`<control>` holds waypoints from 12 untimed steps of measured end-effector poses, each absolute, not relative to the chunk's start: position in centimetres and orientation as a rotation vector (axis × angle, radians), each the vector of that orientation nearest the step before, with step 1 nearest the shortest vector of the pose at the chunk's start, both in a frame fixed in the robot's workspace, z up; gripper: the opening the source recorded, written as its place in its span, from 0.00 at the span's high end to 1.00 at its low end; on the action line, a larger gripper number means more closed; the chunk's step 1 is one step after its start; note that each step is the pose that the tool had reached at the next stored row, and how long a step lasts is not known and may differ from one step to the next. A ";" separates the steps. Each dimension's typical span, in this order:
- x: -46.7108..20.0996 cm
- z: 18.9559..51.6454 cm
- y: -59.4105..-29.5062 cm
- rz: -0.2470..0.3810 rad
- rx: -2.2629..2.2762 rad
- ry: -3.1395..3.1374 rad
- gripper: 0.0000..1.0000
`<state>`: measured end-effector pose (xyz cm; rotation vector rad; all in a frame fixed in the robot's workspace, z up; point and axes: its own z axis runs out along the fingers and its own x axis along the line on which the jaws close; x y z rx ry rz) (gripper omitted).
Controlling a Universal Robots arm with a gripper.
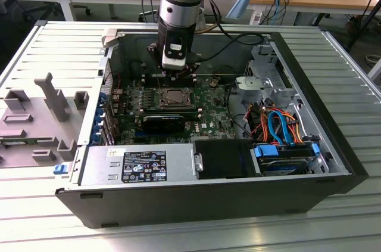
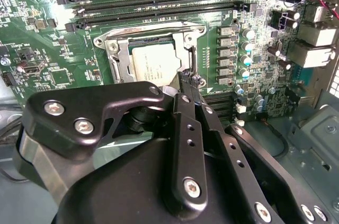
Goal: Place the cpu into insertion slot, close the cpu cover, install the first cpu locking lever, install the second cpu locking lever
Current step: 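Install the first cpu locking lever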
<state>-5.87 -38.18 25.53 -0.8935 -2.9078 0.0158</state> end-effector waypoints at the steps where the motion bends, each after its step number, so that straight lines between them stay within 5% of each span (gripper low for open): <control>1: -5.9 25.5 -38.2 0.016 -0.893 -2.908 0.89; 12: -5.9 25.5 -38.2 0.016 -0.882 -2.912 0.89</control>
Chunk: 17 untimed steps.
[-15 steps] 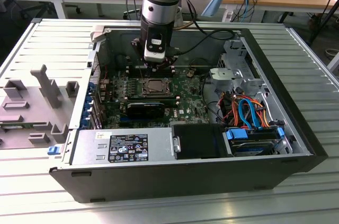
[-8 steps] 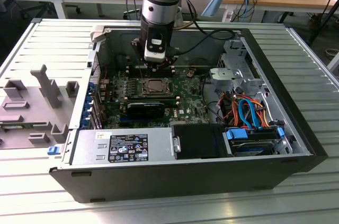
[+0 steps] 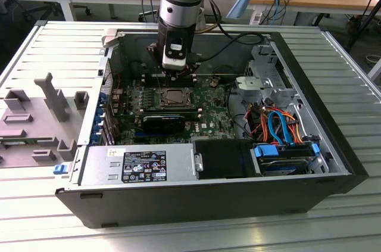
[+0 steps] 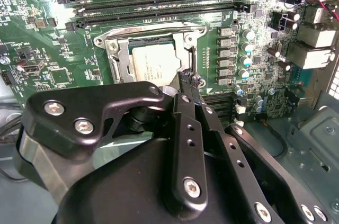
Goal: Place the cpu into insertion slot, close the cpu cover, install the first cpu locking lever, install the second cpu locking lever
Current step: 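Install the first cpu locking lever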
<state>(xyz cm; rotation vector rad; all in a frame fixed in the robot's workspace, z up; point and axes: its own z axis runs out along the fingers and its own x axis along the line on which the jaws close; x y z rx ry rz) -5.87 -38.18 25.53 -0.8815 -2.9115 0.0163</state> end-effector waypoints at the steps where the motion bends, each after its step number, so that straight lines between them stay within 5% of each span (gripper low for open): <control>1: -5.9 25.5 -38.2 0.016 -0.880 -2.912 0.89; 17: -5.9 25.5 -38.2 0.017 -0.863 -2.917 0.89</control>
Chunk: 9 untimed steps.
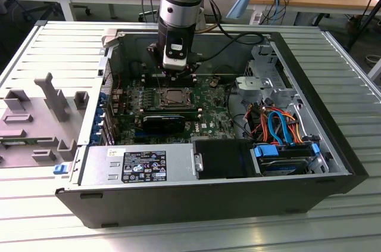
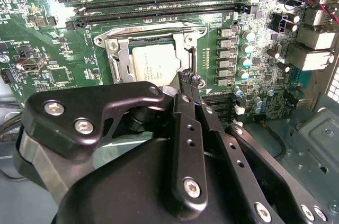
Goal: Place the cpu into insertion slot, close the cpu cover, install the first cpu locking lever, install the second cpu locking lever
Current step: 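Install the first cpu locking lever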
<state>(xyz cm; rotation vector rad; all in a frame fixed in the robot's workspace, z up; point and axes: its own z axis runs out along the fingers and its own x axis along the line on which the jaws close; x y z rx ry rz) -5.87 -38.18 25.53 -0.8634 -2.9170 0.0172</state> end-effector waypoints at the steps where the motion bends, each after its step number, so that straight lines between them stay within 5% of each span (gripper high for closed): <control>1: -5.9 25.5 -38.2 0.017 -0.862 -2.917 0.89; 9: -5.9 25.5 -38.2 0.018 -0.852 -2.920 0.89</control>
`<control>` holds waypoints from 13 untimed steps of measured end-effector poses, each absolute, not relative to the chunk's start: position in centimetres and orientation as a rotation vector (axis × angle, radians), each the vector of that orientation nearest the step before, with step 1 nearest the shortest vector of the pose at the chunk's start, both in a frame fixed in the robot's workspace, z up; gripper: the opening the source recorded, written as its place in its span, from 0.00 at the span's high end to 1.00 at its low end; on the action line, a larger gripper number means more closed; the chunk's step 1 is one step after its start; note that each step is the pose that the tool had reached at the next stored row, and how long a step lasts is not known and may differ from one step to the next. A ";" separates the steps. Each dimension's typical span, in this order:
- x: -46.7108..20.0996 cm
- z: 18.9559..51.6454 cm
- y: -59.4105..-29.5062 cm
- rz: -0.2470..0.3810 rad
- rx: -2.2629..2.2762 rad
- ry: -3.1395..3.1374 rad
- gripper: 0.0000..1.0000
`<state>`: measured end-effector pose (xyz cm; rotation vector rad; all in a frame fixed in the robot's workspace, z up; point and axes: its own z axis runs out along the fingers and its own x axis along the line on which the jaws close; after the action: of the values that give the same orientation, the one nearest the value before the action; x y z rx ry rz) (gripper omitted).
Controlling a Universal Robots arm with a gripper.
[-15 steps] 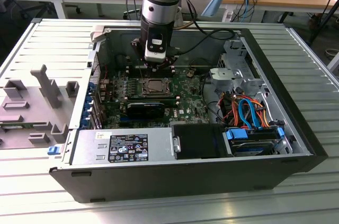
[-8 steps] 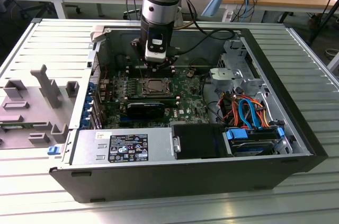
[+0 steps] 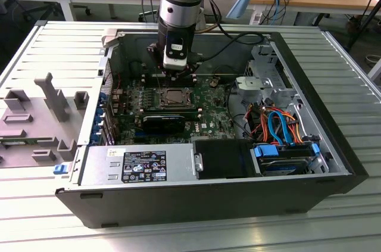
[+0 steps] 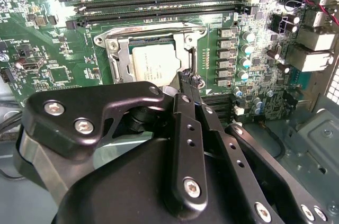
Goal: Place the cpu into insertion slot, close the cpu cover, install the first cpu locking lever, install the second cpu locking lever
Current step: 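Install the first cpu locking lever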
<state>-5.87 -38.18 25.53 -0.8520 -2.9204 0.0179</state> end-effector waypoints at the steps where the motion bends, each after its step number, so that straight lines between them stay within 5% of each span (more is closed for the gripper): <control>1: -5.9 25.5 -38.2 0.018 -0.850 -2.921 0.89; 13: -5.9 25.5 -38.2 0.019 -0.839 -2.924 0.89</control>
<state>-5.87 -38.18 25.53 -0.8390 -2.9242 0.0185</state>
